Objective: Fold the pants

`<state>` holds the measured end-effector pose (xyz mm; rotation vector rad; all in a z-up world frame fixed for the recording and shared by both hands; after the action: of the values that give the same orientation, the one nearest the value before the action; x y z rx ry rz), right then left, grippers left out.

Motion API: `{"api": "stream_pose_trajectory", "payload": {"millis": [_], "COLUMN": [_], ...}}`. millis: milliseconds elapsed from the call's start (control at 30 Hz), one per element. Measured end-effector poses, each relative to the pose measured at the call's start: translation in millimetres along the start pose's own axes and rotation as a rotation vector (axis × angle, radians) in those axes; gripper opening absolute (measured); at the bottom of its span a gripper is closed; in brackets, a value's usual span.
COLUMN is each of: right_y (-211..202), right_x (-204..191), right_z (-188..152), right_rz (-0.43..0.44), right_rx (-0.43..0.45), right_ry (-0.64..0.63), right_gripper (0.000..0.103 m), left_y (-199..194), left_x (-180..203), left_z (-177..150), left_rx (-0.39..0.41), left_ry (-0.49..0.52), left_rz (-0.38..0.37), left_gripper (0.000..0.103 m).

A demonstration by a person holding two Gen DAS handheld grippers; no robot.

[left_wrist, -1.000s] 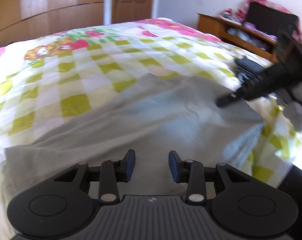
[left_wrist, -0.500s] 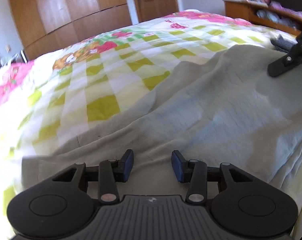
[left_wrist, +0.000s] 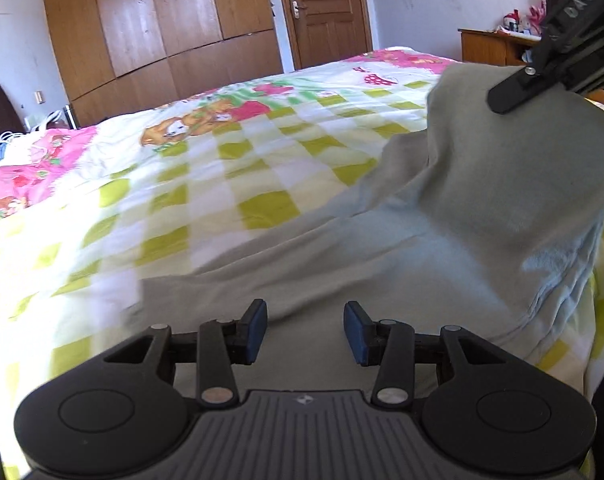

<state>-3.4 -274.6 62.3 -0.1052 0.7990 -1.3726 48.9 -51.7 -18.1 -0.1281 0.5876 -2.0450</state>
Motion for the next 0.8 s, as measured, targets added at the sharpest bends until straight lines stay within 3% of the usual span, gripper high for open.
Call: {"api": "stream_pose_trajectory", "payload": {"millis": [167,267,400,567,800], "right_y": [21.4,36.5,57.9,82.3,102.0], "right_x": [-34.5,-62.7,-98.2,-125.7,-156.7], "right_z": [1.0,-5.3,-17.0,-34.4,-56.5], "right_rz": [0.023,0.053,0.07,0.071,0.076], "right_rx": [-0.031,-0.057,-0.093,-0.147,-0.208], "right_ry": [-0.016,-0.042,-0.094,-0.124,-0.136], "right_gripper": [0.006,0.006,0.006,0.006,0.006], "left_y": [-3.0,-10.5,-20.5,-14.0,-9.2], "left_x": [-15.9,-26.6,-36.9,-55.1,-70.7], "left_z": [-20.8,-22.0,-23.3,-36.1,-46.4], "left_rx": [-0.053,-0.039,-0.031,-0.084,-0.099], "left_ry": [0.022,-0.022,0.004,-0.115,-0.249], "left_rz": [0.041,0.059,0.112,0.065,0.012], "left_gripper": [0.055,0.055,0.055,0.055,0.054]}}
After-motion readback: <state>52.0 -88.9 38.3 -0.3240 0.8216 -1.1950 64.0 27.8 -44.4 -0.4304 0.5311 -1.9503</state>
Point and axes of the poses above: each gripper's, at about its wrist camera, not at the fingertips, and y roughly the way its jaws point, x to its right, z to its top, the point moved 3 cm from there along y, roughly the way its jaws point, and after that the axes turned 13 degrees about x, right-handed, at the moved point
